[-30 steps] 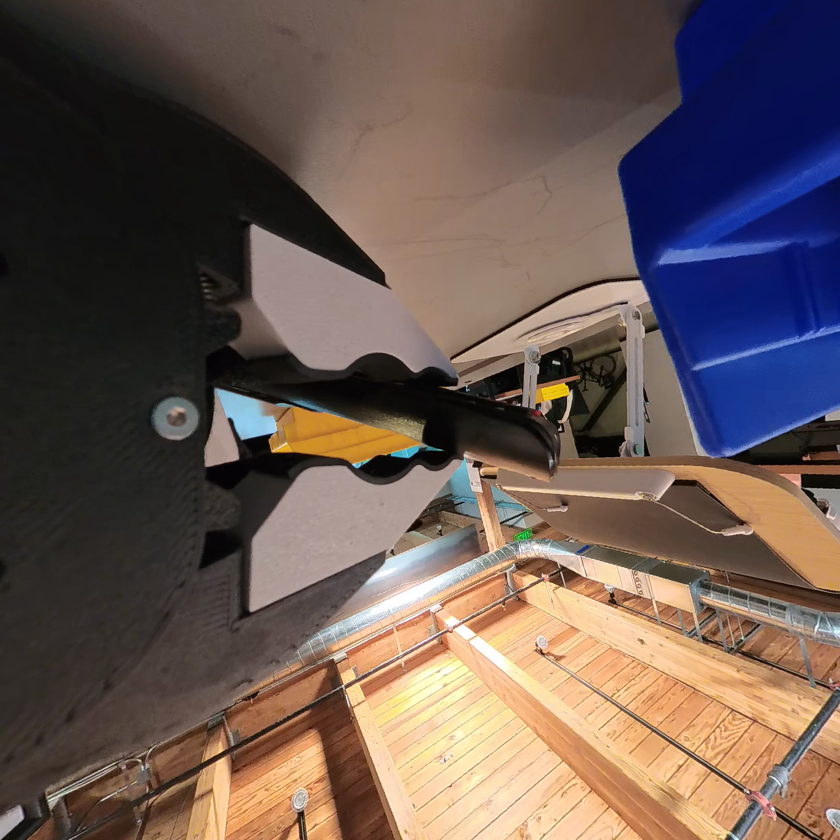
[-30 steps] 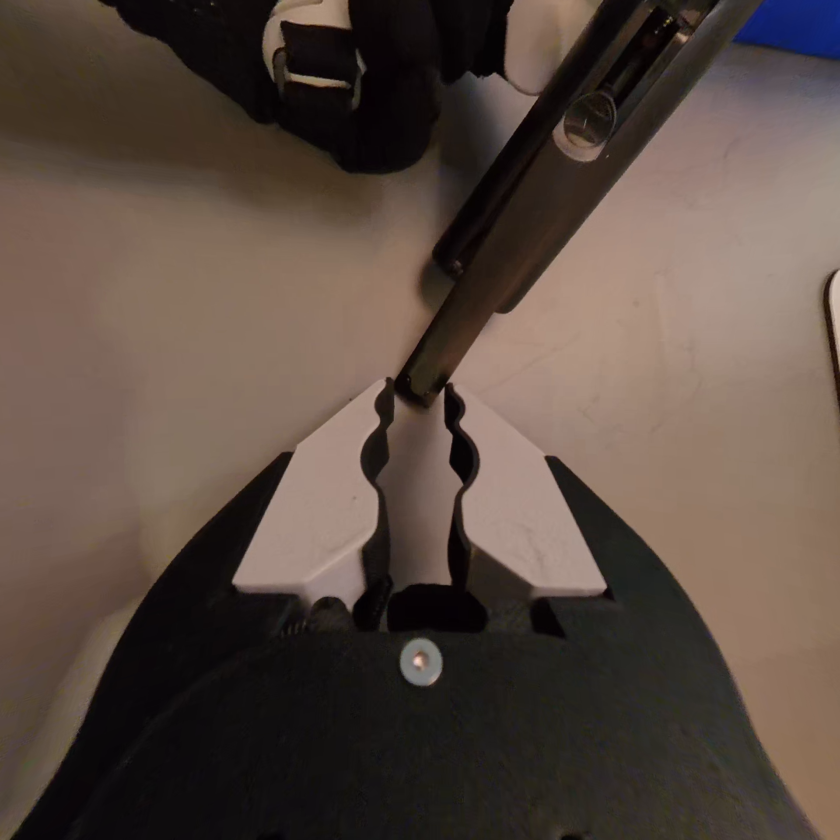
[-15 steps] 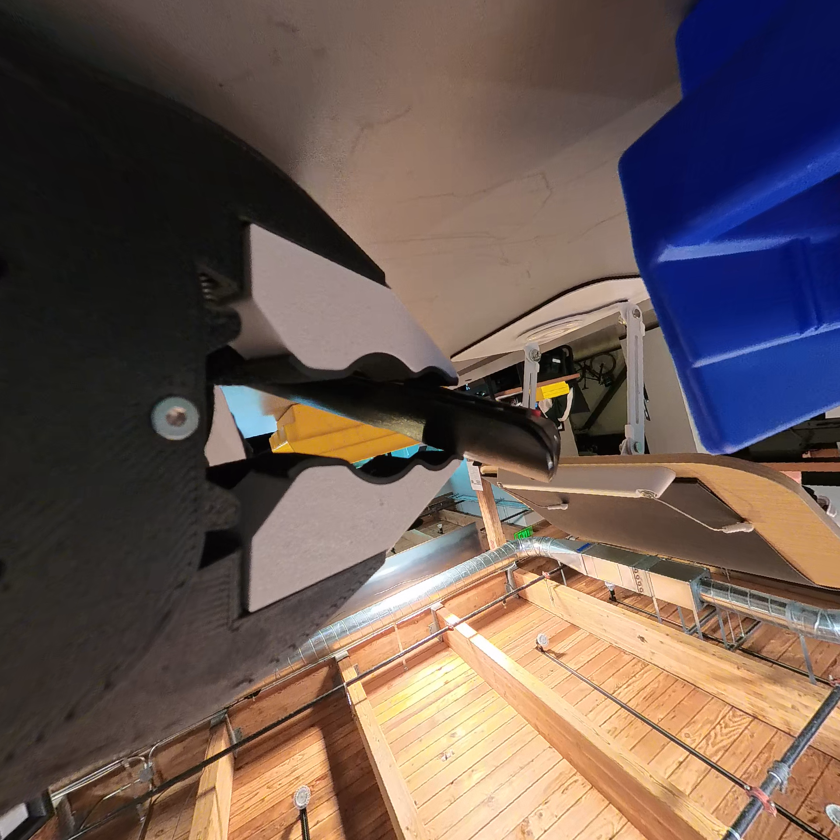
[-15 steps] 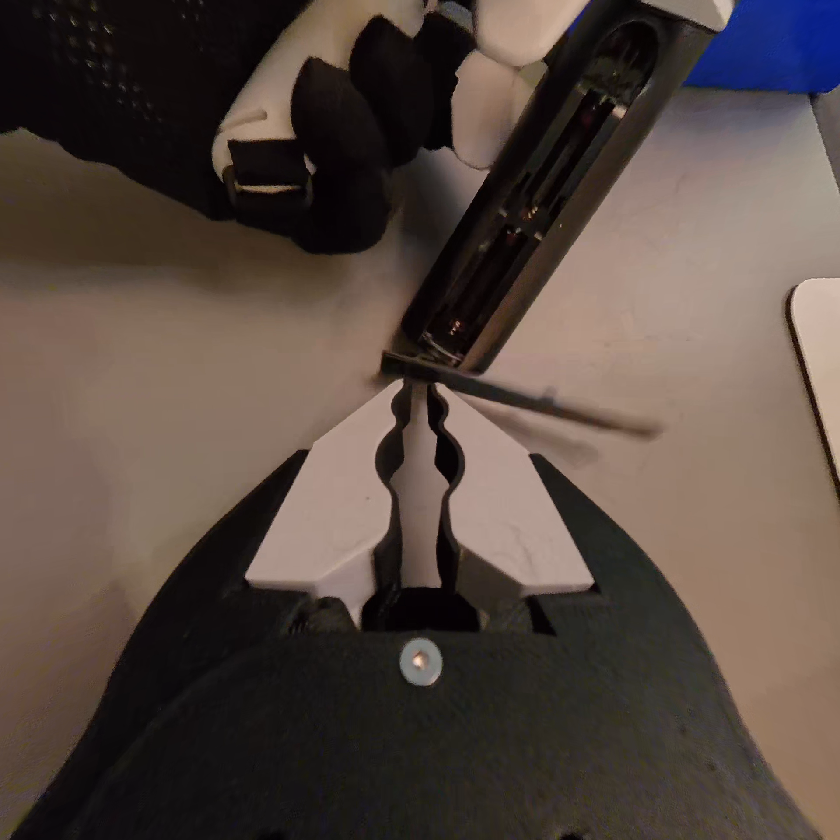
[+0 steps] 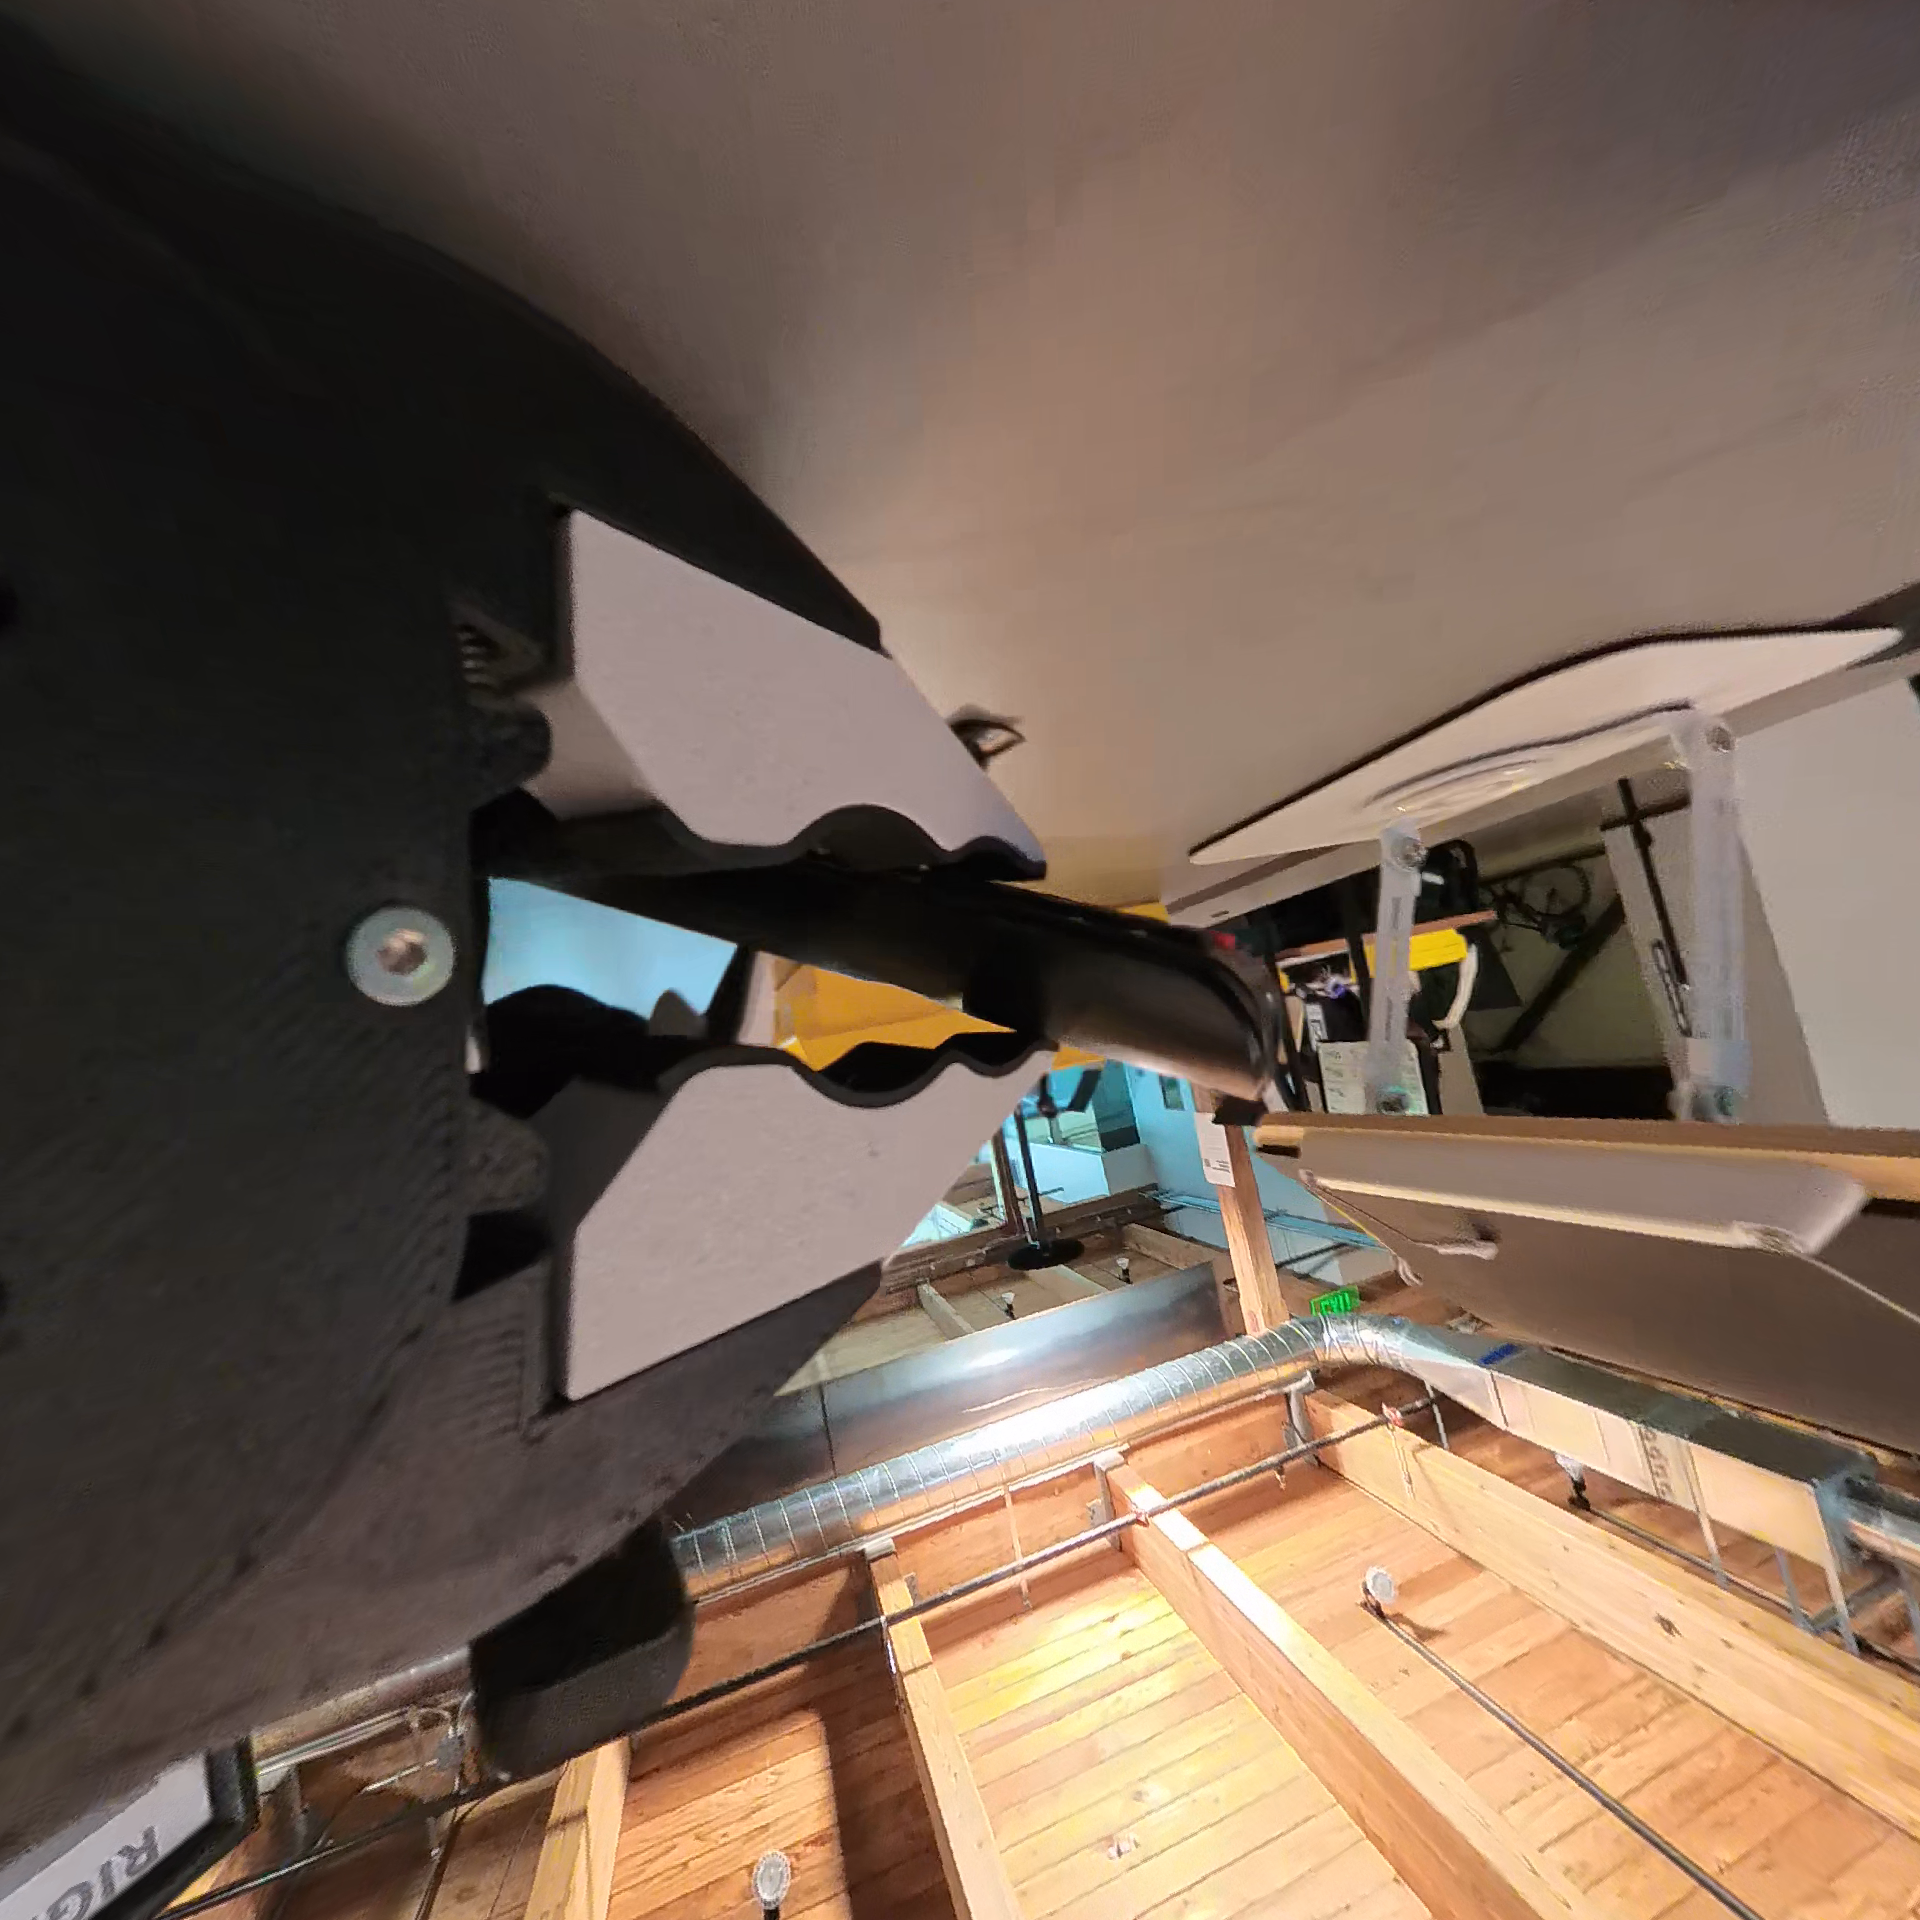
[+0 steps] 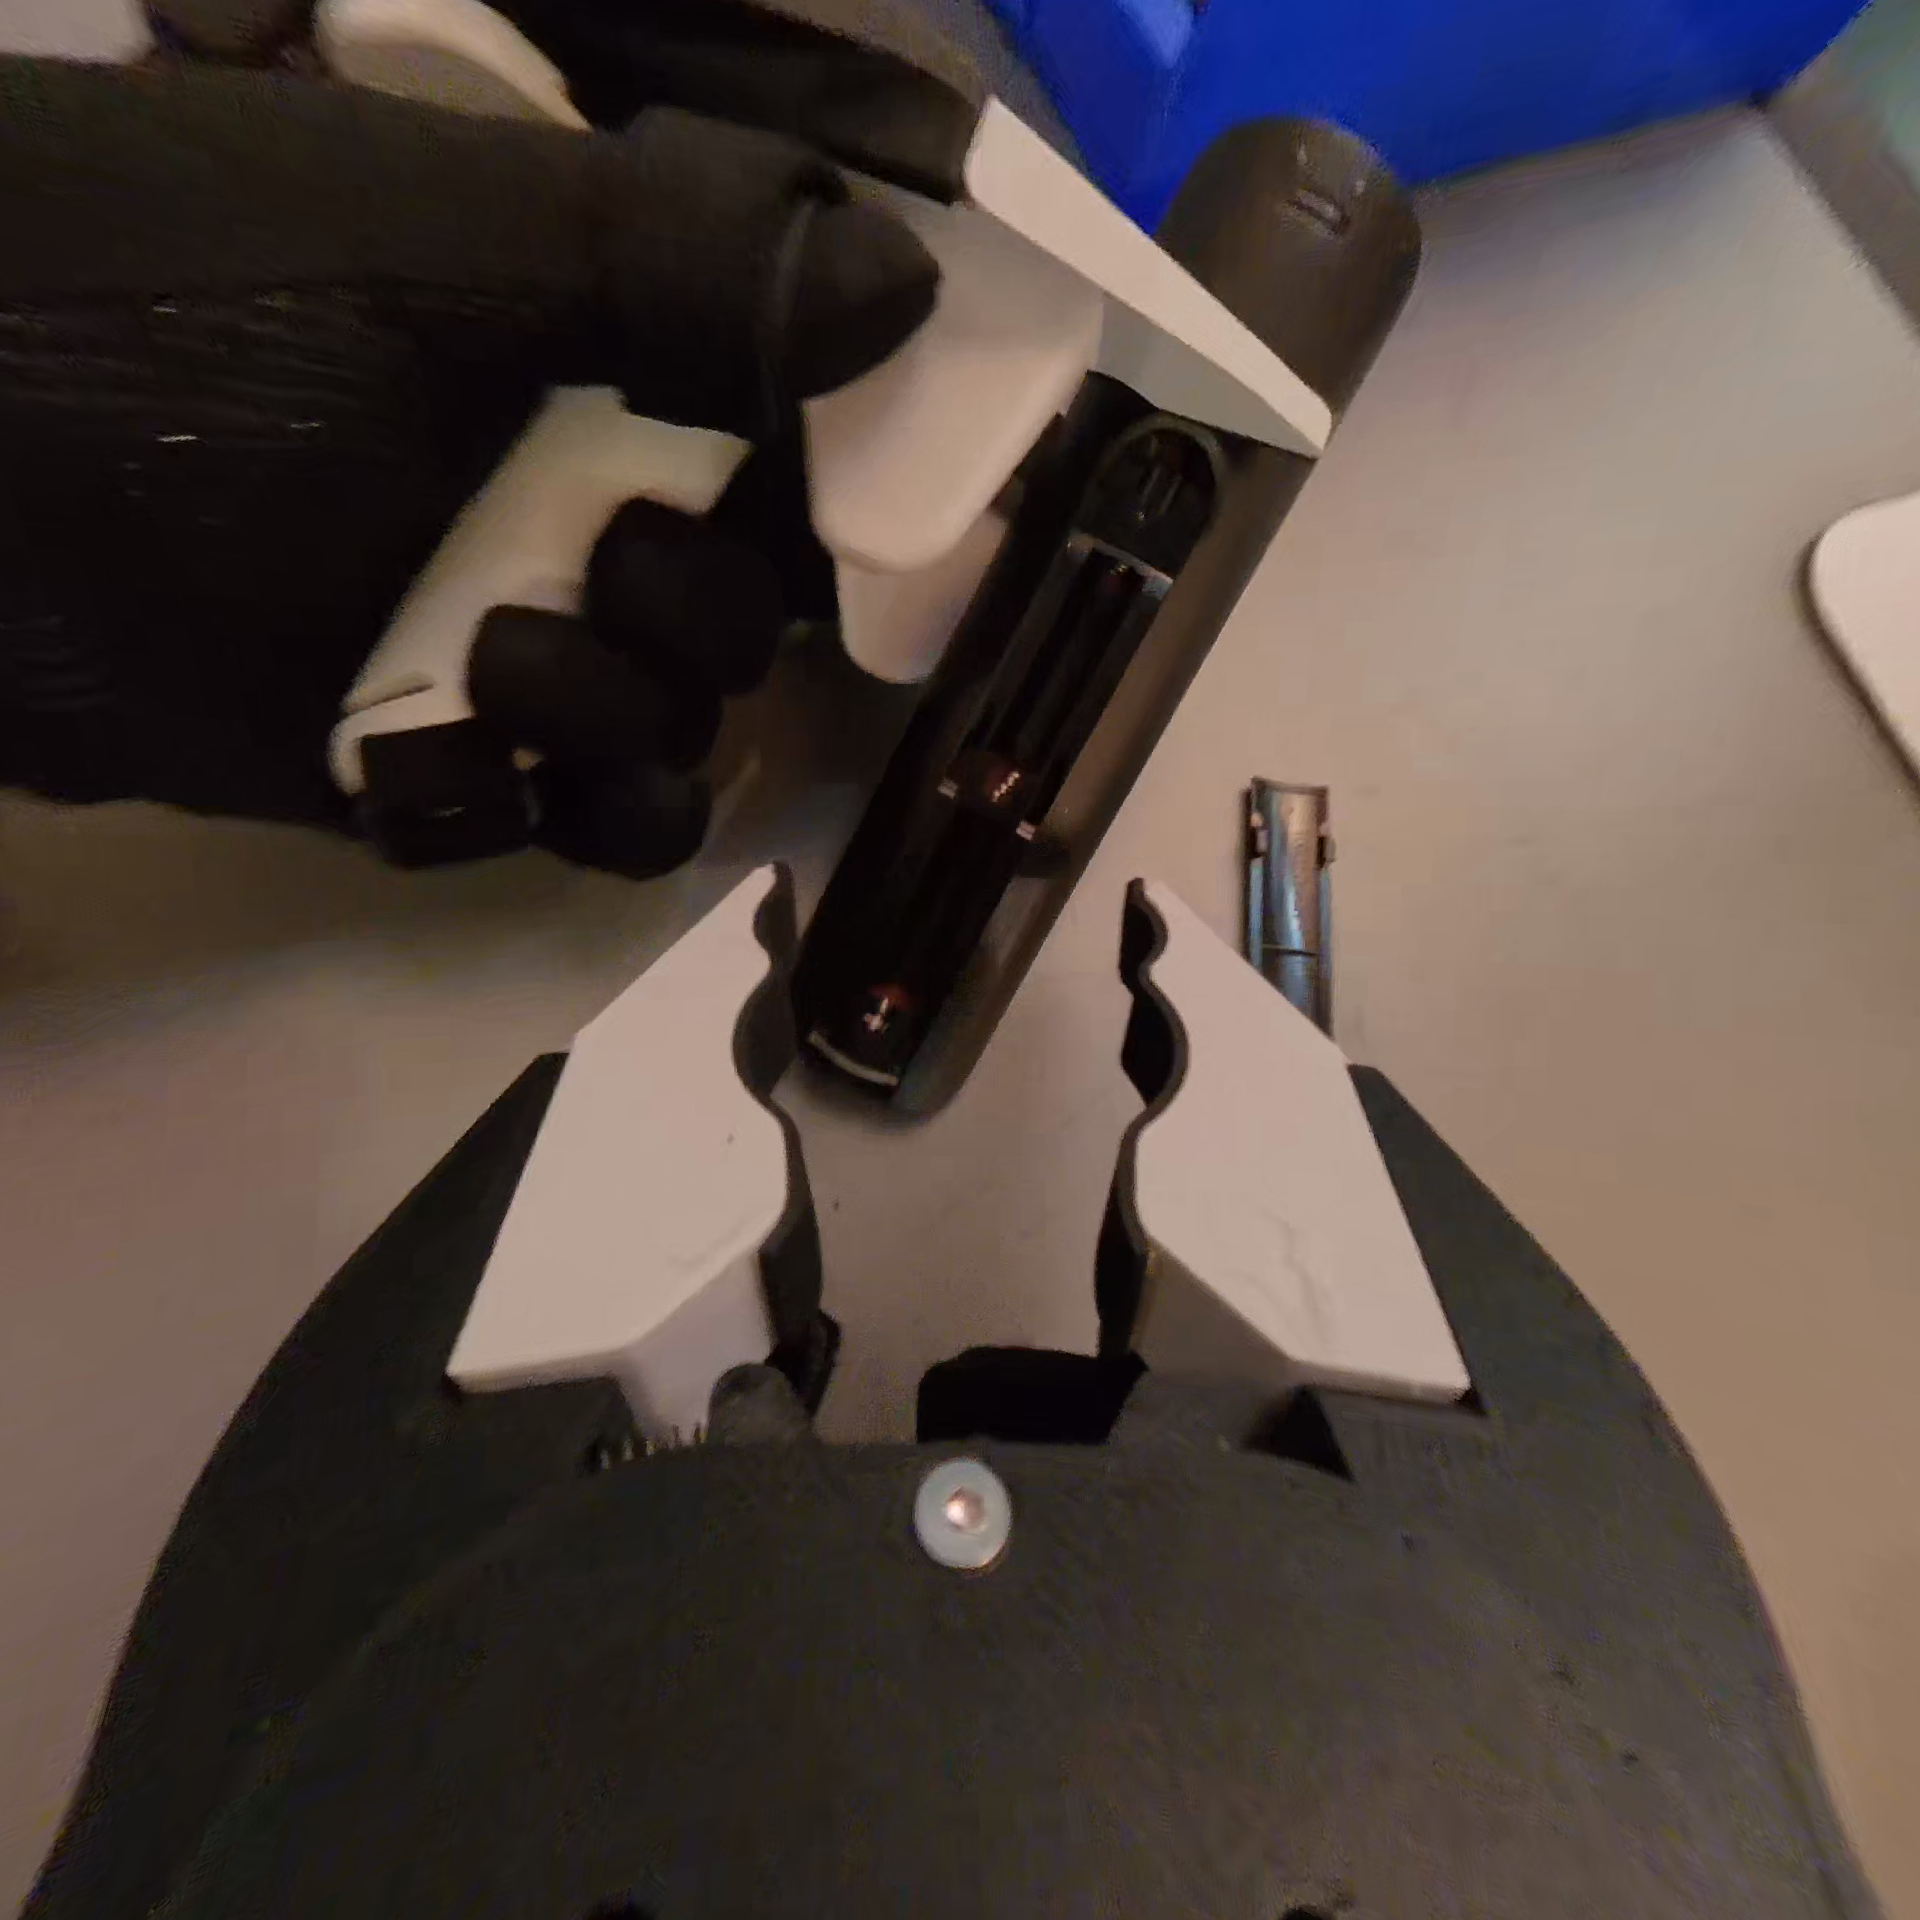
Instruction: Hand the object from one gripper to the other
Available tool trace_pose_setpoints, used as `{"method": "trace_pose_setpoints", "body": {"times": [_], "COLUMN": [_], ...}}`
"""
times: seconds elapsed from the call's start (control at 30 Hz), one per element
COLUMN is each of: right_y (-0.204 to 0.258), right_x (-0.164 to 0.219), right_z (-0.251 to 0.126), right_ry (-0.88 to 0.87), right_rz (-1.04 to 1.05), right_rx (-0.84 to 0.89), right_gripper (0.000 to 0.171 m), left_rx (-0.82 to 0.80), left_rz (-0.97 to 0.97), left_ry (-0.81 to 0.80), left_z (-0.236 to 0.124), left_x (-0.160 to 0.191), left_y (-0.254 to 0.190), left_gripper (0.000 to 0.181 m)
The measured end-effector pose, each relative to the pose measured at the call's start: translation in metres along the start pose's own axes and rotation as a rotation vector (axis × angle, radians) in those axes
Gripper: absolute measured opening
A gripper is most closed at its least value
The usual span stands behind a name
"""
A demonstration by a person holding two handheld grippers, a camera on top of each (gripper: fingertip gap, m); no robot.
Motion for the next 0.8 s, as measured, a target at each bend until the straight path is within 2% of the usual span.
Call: {"method": "trace_pose_setpoints", "body": {"times": [0.07,0.1,0.17,0.23,0.37,0.43,0.53,0.7,0.8], "right_y": [0.004,0.007,0.008,0.011,0.016,0.015,0.002,-0.050,-0.067], "right_x": [0.007,0.012,0.013,0.015,0.019,0.023,0.021,0.004,0.014], "right_z": [0.015,0.021,0.024,0.021,0.012,0.008,0.000,-0.010,0.005], "right_ry": [0.056,0.092,0.087,0.102,0.139,0.163,0.150,0.084,0.162], "right_rz": [0.021,0.015,0.006,-0.027,-0.134,-0.149,-0.190,-0.075,-0.039], "right_rx": [0.006,0.006,0.009,-0.027,-0.131,-0.173,-0.139,0.028,0.031], "right_gripper": [0.051,0.054,0.051,0.050,0.050,0.051,0.056,0.033,0.034], "left_rx": [-0.019,-0.032,-0.092,-0.101,-0.224,-0.263,-0.307,-0.292,-0.291], "left_rz": [-0.003,0.009,0.018,0.031,0.202,0.271,0.357,0.465,0.537], "left_ry": [0.010,0.013,0.048,0.069,0.085,0.079,0.146,0.126,0.172], "left_z": [-0.004,-0.007,-0.012,-0.022,-0.048,-0.060,-0.068,-0.068,-0.059], "left_x": [0.005,0.007,0.009,0.007,-0.002,-0.009,-0.008,-0.021,-0.023], "left_y": [0.001,0.001,0.007,0.005,0.004,0.005,0.007,0.001,-0.001], "left_gripper": [0.027,0.030,0.060,0.072,0.102,0.103,0.106,0.094,0.087]}}
Point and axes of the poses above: each gripper's, where its closed fingertips meet, z out along the fingers, x out of its underside, y = z × x across the jaws, the point moved 3 cm from there along -z, back along the fingers, and after that the axes turned 4 degrees about -y, right-handed, at the moved point
